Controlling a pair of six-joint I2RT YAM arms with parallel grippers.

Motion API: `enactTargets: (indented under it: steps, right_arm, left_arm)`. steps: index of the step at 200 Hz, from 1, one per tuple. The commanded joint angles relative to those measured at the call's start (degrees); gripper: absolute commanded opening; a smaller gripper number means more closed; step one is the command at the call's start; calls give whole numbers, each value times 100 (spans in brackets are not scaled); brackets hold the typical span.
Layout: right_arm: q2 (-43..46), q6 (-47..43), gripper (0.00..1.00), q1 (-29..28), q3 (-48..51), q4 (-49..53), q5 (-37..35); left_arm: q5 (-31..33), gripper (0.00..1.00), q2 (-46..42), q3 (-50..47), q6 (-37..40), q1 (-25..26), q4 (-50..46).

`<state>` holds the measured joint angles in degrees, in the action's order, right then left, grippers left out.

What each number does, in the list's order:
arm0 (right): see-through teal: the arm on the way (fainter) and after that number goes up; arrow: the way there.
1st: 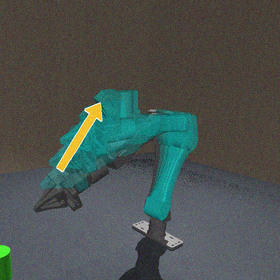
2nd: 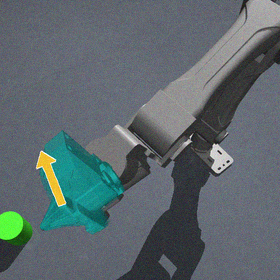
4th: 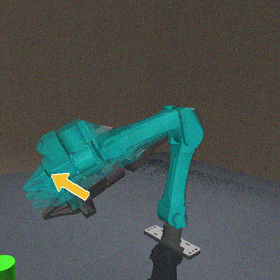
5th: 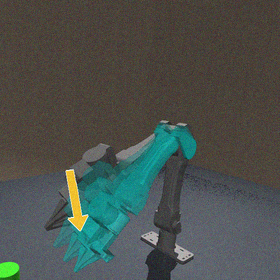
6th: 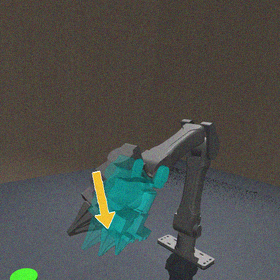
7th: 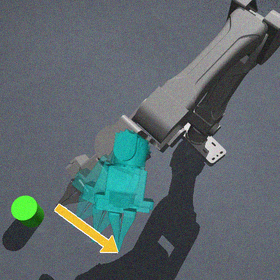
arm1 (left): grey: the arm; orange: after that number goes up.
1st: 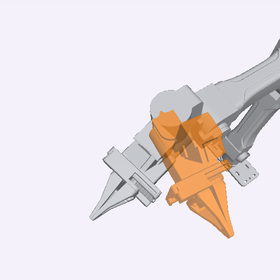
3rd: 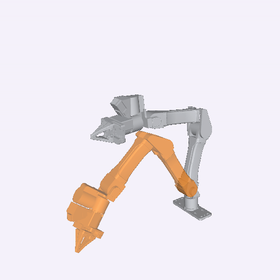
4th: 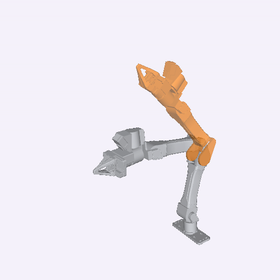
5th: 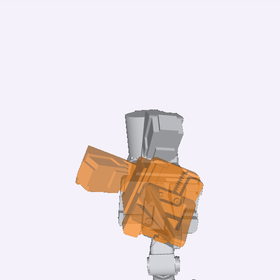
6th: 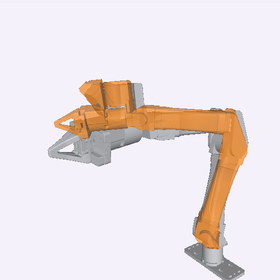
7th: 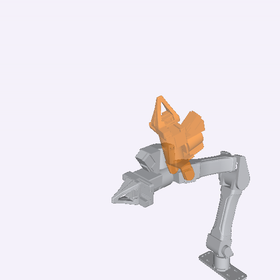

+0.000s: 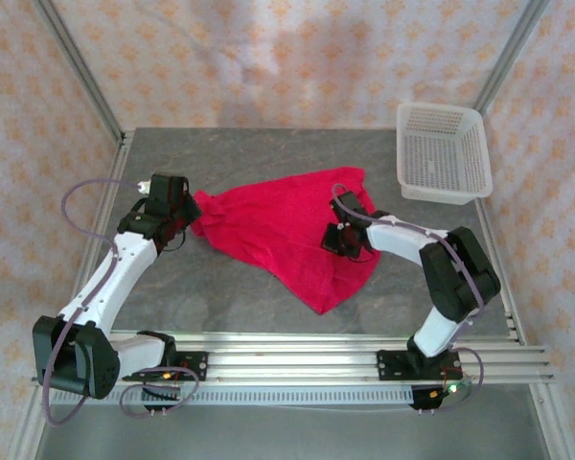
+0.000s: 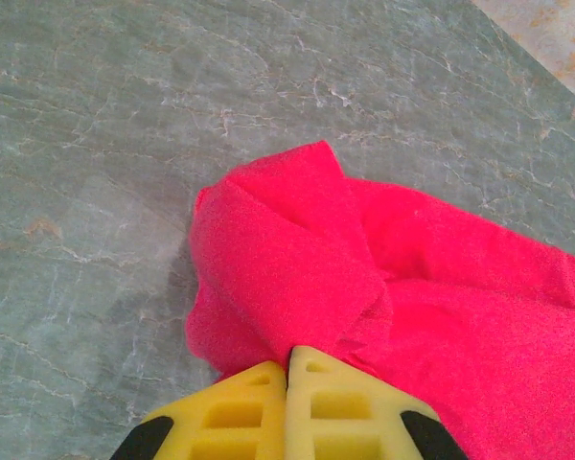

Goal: Fold the inside-out t-shirt
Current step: Flatten out the T-shirt at the center of the table.

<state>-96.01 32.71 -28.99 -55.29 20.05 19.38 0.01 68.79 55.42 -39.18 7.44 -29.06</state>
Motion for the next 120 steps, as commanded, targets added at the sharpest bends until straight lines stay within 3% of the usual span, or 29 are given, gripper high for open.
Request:
enactTargets:
  steps: [1,26,60,120]
  right_arm:
    - [409,-277,0,-25,-606,816,-166]
    - [980,-840,0,-19,-1760,1845,-870]
    - [1651,-1567,0,24,-3339,2232,-1753]
    - [2239,-1621,0,50,-5393,2145,-843]
  left_arm:
    - [235,0,37,420,109,-46,-252]
    - [410,0,60,1175,319,-110,-721]
    - [750,0,-242,2209,376,-293,-1108]
    - [1278,0,-1453,3388,578,-323,-1173]
